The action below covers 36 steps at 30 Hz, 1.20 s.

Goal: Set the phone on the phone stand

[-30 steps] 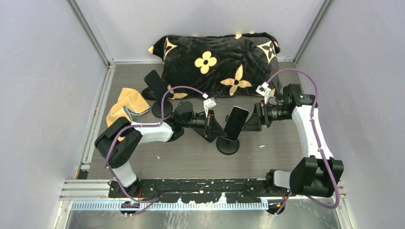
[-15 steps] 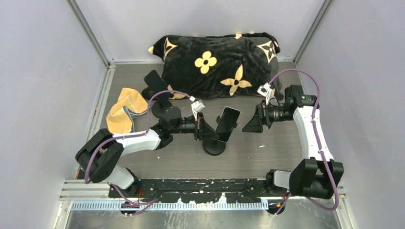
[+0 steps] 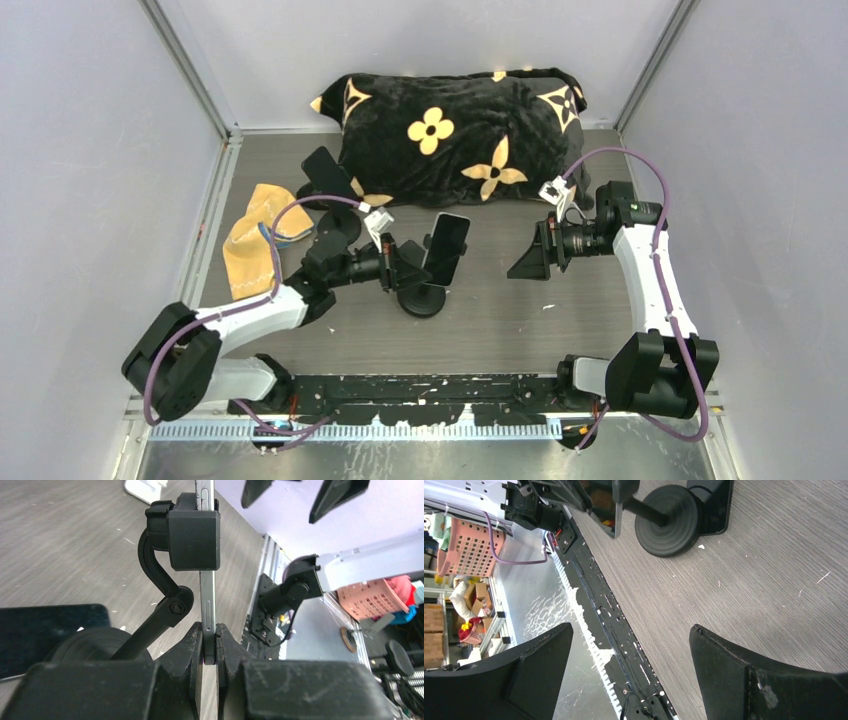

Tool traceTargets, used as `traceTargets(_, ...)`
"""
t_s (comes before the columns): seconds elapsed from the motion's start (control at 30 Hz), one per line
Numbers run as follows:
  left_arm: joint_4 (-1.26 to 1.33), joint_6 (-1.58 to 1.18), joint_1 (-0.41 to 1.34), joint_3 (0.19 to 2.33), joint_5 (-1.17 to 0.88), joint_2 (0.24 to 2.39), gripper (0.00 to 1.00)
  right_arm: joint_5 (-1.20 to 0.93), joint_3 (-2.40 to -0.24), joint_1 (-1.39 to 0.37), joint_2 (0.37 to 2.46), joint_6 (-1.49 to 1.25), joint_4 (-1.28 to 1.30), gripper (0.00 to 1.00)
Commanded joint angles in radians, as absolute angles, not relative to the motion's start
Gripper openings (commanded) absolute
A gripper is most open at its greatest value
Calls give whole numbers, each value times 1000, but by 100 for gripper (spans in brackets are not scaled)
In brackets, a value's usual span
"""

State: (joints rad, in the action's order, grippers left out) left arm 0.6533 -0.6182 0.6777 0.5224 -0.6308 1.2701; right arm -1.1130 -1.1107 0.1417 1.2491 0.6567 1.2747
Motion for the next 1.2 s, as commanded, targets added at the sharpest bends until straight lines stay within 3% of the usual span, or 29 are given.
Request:
traceTargets(0.0, 760, -602, 614, 516, -567, 1156, 1, -1131, -1096, 147, 1214, 655, 1241, 92)
traceTargets(0.47, 646, -604, 398, 381, -410, 860, 0, -1117, -1071, 149, 1221, 637, 1204, 92)
traceTargets(1.17, 497, -638, 290, 265, -53, 616, 0, -1114, -1062, 150, 1231, 631, 1196, 92)
